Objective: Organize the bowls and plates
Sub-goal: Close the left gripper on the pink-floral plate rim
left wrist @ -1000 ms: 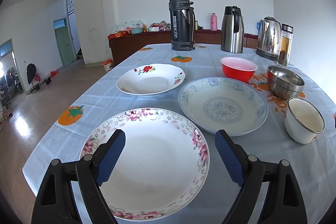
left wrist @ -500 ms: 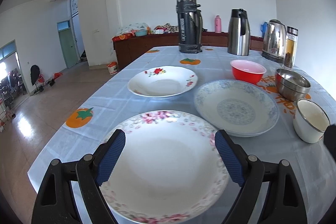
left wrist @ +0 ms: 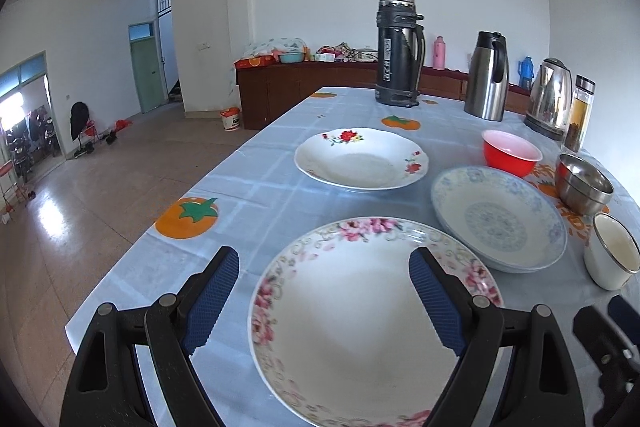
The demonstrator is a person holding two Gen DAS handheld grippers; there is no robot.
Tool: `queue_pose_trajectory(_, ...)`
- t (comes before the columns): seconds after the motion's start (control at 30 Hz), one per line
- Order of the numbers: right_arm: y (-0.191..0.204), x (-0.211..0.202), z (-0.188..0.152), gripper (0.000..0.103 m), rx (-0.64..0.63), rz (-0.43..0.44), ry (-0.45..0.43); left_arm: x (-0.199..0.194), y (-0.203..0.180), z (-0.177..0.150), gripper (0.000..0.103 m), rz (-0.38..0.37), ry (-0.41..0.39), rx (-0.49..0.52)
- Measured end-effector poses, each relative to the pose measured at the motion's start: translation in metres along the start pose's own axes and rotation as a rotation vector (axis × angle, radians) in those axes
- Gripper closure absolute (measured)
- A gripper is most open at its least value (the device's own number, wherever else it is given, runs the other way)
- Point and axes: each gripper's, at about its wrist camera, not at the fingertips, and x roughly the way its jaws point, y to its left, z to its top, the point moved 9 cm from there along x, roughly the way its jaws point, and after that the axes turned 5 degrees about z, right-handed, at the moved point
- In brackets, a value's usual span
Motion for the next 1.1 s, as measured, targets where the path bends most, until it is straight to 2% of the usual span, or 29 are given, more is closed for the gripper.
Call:
queue_pose_trajectory(0.2,0.015,0.011,-0.003,0.027,-0.004,0.069,0.027,0.01,0.009,0.0,0.014,-0.01,0.024,0.022)
queue_pose_trajectory(0.4,0.033,0.031,-0.003,0.035,0.036,0.167,0.076,0.024,0.027,0.0,0.014,-0.023,0.075,-0.018)
queue_pose_trajectory(0.53,0.034,0.048,-0.009,0.043,0.061,0.161,0.128,0.036,0.032,-0.006,0.014,-0.017,0.119,-0.008)
queue_pose_trajectory(0.73,0.04,0.058,-0.016,0.053,0.054,0.179,0.166,0.05,0.027,-0.018,0.024,-0.049,0.177,-0.001)
queue_pose_trajectory(0.9,0.046,0.063,-0.021,0.064,0.054,0.196,0.195,0.056,0.025,-0.024,0.044,-0.069,0.212,0.002)
queue_pose_trajectory(1.0,0.047,0.066,-0.024,0.068,0.052,0.195,0.209,0.059,0.025,-0.028,0.051,-0.095,0.238,-0.018)
queue_pose_trajectory(1.1,0.05,0.067,-0.026,0.072,0.043,0.198,0.223,0.06,0.024,-0.03,0.054,-0.109,0.25,-0.028)
